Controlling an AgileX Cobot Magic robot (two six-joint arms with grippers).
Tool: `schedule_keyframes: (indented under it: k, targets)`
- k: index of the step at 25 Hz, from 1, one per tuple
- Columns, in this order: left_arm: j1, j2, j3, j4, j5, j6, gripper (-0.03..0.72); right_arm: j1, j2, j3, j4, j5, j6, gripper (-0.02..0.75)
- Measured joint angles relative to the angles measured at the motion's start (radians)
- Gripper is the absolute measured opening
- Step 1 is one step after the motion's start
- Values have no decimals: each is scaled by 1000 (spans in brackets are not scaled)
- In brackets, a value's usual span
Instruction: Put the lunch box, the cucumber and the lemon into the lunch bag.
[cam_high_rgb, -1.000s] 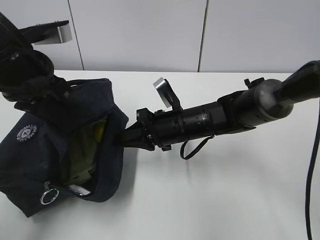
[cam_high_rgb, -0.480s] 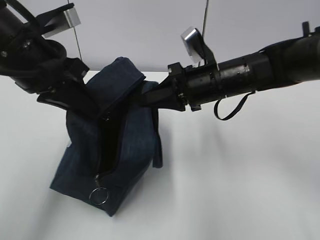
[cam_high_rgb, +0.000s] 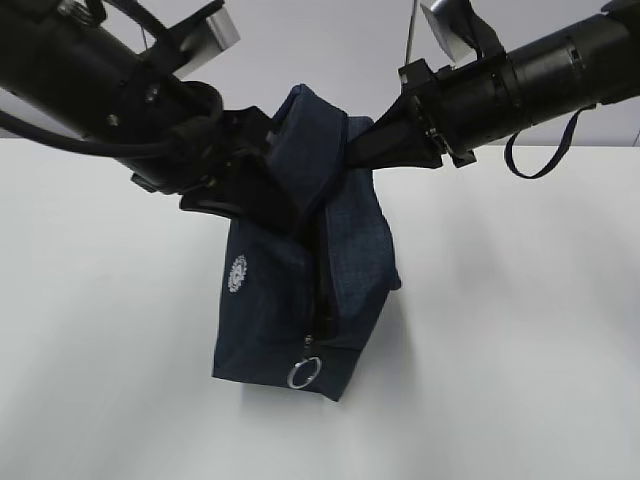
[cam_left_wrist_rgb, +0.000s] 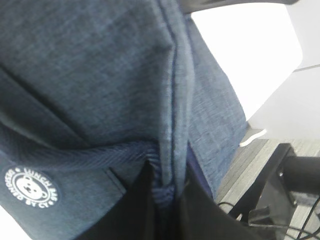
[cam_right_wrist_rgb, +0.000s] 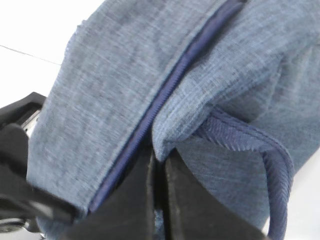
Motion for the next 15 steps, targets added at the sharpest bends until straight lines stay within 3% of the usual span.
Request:
schedule_keyframes:
  k: [6,15]
  targets:
    - [-31,33,0,-58,-67,0,6,0,-4,-72,-167,13,111,1]
    - [-31,92,0,-61,-88,0,6,0,9,-76,-216,15,122,1]
